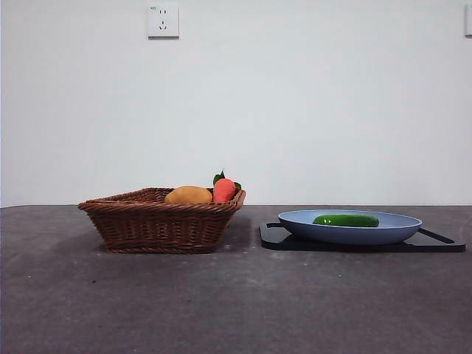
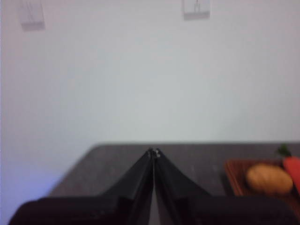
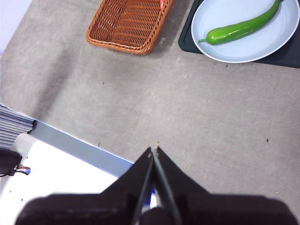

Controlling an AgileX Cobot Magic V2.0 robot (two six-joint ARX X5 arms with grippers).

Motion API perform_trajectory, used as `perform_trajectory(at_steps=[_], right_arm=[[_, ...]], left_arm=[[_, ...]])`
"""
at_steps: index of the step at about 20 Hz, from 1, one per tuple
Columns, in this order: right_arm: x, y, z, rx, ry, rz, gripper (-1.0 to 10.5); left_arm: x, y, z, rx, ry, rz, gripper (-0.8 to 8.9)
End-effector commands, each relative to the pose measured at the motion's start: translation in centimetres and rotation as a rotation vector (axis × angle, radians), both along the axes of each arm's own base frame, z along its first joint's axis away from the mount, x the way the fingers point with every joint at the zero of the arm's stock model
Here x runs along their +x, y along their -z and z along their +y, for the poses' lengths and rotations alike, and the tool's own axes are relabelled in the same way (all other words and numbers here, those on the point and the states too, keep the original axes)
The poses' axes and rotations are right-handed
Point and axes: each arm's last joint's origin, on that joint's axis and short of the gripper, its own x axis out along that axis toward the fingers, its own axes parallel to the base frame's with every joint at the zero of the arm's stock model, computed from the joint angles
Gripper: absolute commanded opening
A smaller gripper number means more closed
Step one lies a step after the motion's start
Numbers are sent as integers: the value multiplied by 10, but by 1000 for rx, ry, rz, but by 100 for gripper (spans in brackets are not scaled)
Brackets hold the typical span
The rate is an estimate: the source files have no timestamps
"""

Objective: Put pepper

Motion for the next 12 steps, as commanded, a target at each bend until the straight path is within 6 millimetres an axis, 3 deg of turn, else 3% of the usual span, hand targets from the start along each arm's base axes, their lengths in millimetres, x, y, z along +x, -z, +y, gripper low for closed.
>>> perform_trajectory(at_steps=[1,6,12], right_arm=[[-2,-3,0,1,3,3,4],[-2,-3,0,1,3,3,4],[-2,-3,0,1,3,3,4]], left_arm=[[2,15,0,-59,8,12,8],[4,51,0,-75,8,69,8],[5,76,0,-86,6,102,8]])
